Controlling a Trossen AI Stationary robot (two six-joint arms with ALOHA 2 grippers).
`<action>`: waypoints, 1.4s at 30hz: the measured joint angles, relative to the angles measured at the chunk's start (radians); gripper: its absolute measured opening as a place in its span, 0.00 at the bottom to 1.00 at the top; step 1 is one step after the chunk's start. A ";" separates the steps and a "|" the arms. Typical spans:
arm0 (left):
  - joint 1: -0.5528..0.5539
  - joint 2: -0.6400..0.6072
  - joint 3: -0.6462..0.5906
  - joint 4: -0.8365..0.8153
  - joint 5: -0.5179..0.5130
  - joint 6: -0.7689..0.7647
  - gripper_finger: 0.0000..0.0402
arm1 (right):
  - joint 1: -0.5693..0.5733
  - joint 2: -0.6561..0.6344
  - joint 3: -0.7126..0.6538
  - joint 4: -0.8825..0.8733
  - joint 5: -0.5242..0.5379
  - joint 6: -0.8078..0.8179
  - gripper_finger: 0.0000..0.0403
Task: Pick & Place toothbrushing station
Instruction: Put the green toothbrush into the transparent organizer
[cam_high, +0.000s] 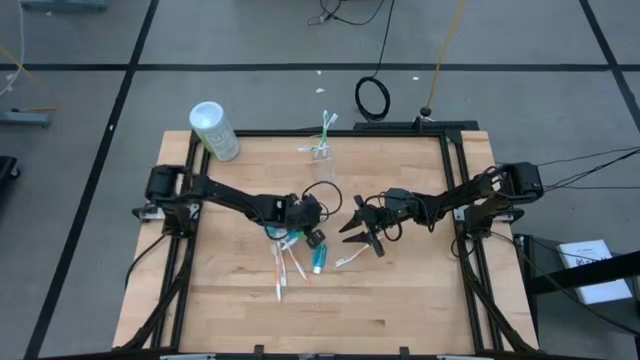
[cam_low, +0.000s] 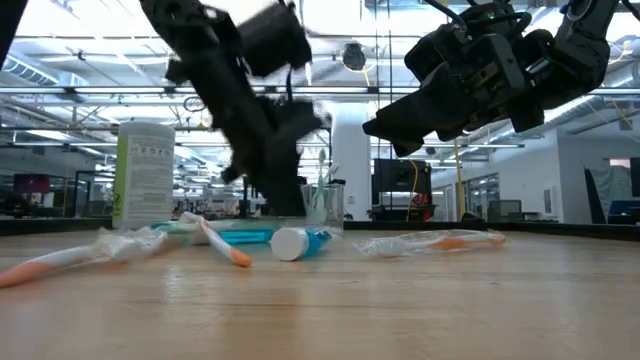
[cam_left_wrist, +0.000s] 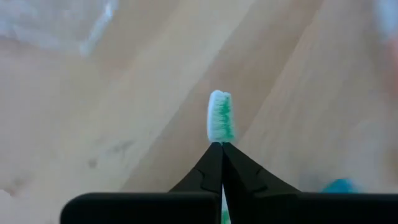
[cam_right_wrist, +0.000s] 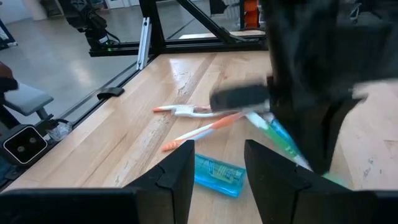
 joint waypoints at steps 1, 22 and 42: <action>0.000 -0.023 0.000 0.006 -0.011 0.012 0.00 | 0.000 0.000 0.000 0.000 0.000 0.000 0.33; 0.022 -0.029 0.004 0.028 -0.036 0.072 0.00 | -0.019 0.000 0.000 -0.015 0.000 0.006 0.33; 0.037 0.104 0.010 0.070 0.006 0.019 0.08 | -0.019 0.000 0.000 -0.014 0.002 0.008 0.33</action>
